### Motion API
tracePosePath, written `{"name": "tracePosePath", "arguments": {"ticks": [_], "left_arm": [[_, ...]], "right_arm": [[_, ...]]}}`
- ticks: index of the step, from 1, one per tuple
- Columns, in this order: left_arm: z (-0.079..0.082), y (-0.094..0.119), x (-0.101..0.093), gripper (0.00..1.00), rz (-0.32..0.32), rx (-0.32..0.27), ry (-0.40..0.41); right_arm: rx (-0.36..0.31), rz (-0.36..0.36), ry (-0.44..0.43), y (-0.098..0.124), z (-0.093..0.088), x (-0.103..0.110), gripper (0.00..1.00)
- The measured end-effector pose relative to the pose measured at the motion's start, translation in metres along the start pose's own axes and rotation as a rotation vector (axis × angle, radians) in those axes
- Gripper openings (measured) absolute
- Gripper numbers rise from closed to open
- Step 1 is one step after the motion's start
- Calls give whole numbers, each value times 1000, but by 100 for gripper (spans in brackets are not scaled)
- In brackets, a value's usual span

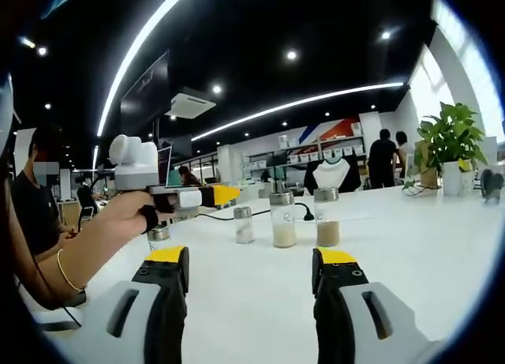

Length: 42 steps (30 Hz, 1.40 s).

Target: Rotate the seasoning bottle until the label or dispensing opening points toward the visible target arrow and the bottle remains upright within the marked orientation range

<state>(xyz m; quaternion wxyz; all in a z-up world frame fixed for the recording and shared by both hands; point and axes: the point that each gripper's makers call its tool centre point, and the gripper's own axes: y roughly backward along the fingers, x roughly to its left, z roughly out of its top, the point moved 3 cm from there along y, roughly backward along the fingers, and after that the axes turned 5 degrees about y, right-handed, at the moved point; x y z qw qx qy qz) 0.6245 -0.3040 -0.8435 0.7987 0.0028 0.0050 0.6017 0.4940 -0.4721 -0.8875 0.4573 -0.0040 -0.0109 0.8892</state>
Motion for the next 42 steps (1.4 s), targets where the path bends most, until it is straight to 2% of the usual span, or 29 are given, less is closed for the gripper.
{"name": "tracePosePath", "arguments": {"ticks": [3, 8, 12, 15, 16, 18, 20, 21, 26, 28, 29, 33, 40, 42], "left_arm": [[-5, -8, 0, 69, 9, 10, 10], [-18, -20, 9, 69, 51, 36, 45], [-24, -26, 10, 69, 45, 60, 31], [-28, -29, 15, 69, 92, 51, 54], [-29, -30, 19, 69, 128, 40, 48], [-34, -34, 20, 68, 137, 48, 42], [-36, -37, 23, 68, 156, 36, 93], [-36, -39, 26, 68, 172, 25, 111], [-43, -51, 39, 67, 215, 38, 89], [-46, -55, 42, 66, 217, 38, 93], [-52, -60, 45, 66, 217, 59, 105], [-60, -66, 50, 66, 236, 79, 98], [-64, -77, 57, 64, 243, 89, 117], [-66, -81, 59, 63, 235, 91, 160]], "right_arm": [[5, -11, 23, 1, 0, -1, 70], [11, -33, 21, 5, -1, -6, 73], [17, -55, 13, 8, -1, -11, 82], [23, -61, 10, 9, -2, -13, 85], [27, -63, 11, 9, -2, -13, 87], [43, -70, 32, 9, -4, -14, 91], [55, -72, 46, 9, -6, -15, 94], [59, -69, 47, 9, -6, -14, 94], [61, -63, 41, 9, -5, -13, 93], [63, -63, 40, 8, -5, -13, 92], [63, -63, 39, 8, -5, -13, 92], [70, -59, 30, 7, -7, -13, 91], [76, -57, 22, 5, -8, -14, 89], [76, -61, 23, 4, -8, -15, 89]]}}
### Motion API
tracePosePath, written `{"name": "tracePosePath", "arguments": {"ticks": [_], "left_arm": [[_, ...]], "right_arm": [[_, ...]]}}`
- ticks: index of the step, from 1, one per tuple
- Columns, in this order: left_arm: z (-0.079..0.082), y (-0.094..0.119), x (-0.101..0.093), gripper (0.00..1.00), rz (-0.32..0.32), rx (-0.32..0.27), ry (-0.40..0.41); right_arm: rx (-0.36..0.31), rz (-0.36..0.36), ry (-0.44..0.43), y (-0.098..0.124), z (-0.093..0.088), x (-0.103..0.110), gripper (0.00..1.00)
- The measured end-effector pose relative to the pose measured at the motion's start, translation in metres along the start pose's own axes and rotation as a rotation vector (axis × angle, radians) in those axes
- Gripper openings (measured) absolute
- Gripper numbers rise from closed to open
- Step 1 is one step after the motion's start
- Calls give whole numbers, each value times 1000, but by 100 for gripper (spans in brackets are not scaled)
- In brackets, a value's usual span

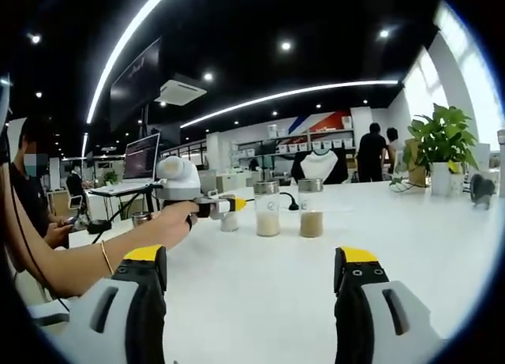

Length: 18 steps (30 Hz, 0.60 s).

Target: Rotate the seasoning bottle until the label or dispensing opening points toward the visible target arrow and the bottle remains upright within the marked orientation range

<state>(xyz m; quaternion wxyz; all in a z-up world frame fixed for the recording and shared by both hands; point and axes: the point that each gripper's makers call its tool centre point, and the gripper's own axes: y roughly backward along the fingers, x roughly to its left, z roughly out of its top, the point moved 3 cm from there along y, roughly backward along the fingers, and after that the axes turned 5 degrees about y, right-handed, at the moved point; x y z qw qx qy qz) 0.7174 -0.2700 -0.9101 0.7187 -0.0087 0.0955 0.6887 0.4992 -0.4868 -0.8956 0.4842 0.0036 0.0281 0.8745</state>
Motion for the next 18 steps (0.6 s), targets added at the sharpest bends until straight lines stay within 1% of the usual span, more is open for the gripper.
{"name": "tracePosePath", "arguments": {"ticks": [1, 4, 9, 11, 14, 17, 18], "left_arm": [[0, -1, 2, 63, 2, -1, 11], [-1, -4, 5, 63, 8, 11, 4], [-3, -6, 6, 61, 8, 11, 5], [-5, -8, 5, 59, 4, 15, -4], [-8, -11, 10, 52, 11, 5, -19], [-11, -12, 13, 53, 10, 15, -2], [-11, -13, 12, 53, 9, 19, -11]], "right_arm": [[1, 3, -1, -1, 0, 0, 88], [11, 3, -9, -2, -3, -1, 88], [21, 11, -11, -5, -6, 1, 87], [24, 15, -12, -6, -7, 1, 86], [24, 21, -16, -7, -7, 3, 85], [29, 25, -24, -7, -9, 3, 85], [30, 26, -24, -8, -10, 4, 85]]}}
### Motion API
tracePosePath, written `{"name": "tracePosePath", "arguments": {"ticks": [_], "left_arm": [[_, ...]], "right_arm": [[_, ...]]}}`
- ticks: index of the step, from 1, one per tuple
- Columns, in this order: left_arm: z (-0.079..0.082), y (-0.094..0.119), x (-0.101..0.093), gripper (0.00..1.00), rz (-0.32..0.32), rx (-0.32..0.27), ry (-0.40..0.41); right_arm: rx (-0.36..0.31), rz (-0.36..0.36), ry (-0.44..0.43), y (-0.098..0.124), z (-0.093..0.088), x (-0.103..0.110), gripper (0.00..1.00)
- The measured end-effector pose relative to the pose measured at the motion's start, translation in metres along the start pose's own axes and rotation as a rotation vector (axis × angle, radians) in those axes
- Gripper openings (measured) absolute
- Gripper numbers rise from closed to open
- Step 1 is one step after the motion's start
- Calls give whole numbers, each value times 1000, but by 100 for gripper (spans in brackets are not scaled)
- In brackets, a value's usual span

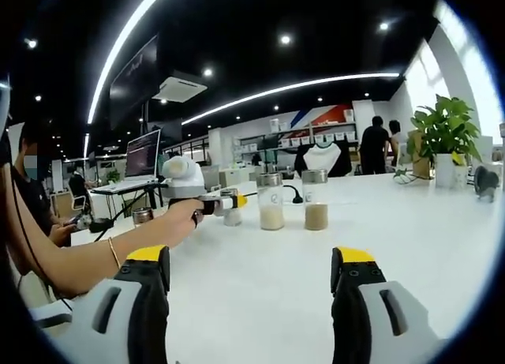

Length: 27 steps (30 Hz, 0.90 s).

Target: Rotate the seasoning bottle until the label or dispensing opening points toward the visible target arrow and the bottle remains upright within the marked orientation range

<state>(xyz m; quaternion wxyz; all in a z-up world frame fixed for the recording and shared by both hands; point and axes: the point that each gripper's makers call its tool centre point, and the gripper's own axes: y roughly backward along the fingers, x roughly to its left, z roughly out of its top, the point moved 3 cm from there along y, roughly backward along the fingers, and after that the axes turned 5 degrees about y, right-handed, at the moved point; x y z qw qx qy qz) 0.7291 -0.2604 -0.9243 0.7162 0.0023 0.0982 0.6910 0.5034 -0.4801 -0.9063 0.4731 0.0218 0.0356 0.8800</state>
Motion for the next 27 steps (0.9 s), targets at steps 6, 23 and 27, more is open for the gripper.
{"name": "tracePosePath", "arguments": {"ticks": [6, 23, 27], "left_arm": [[-7, -2, 0, 51, 13, 9, -27], [-3, -6, 1, 37, -1, -26, -30], [-2, -6, 2, 36, 10, -37, -32]], "right_arm": [[4, 10, -23, -5, -5, 3, 83], [12, 32, -20, -5, -8, 11, 78], [11, 25, -23, -5, -9, 9, 78]]}}
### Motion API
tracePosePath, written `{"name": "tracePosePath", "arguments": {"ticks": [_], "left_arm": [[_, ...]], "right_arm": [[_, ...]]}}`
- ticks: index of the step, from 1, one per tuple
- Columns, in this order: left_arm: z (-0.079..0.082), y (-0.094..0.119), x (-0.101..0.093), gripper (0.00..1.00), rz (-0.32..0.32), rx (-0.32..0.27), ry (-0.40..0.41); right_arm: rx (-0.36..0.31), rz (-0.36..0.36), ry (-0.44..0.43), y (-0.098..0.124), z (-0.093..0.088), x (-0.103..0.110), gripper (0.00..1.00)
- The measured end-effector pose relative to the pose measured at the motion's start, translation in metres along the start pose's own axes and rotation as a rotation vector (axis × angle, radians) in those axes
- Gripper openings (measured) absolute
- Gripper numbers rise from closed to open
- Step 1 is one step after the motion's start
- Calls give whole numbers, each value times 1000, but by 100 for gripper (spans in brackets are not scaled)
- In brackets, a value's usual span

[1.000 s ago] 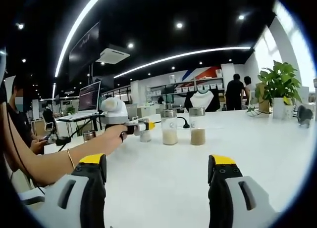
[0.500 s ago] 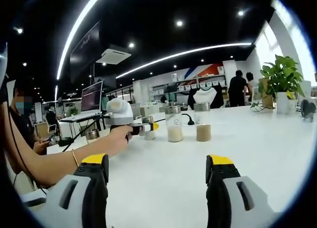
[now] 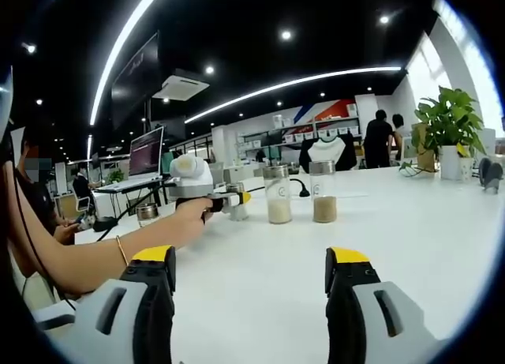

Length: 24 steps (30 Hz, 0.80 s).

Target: Rotate the seasoning bottle until the label or dispensing opening points toward the visible target arrow and the bottle remains upright within the marked orientation range

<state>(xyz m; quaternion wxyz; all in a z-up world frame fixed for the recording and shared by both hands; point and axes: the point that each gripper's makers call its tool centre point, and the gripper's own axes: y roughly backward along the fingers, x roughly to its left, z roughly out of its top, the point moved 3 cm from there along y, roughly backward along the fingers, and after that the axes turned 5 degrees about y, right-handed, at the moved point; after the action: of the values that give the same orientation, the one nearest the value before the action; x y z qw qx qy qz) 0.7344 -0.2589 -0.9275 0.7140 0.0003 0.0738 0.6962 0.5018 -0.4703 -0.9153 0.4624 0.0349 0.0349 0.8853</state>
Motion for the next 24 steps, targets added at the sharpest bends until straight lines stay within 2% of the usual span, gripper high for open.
{"name": "tracePosePath", "arguments": {"ticks": [14, 18, 24], "left_arm": [[1, -2, -7, 36, -40, -18, -18], [9, 1, -8, 36, -46, -28, 0], [36, 15, -16, 36, -69, -66, -32]], "right_arm": [[-4, -9, 1, -1, 2, -3, 74], [-4, -3, -6, -2, 1, -1, 74], [2, 0, 2, -2, 1, -1, 74]]}}
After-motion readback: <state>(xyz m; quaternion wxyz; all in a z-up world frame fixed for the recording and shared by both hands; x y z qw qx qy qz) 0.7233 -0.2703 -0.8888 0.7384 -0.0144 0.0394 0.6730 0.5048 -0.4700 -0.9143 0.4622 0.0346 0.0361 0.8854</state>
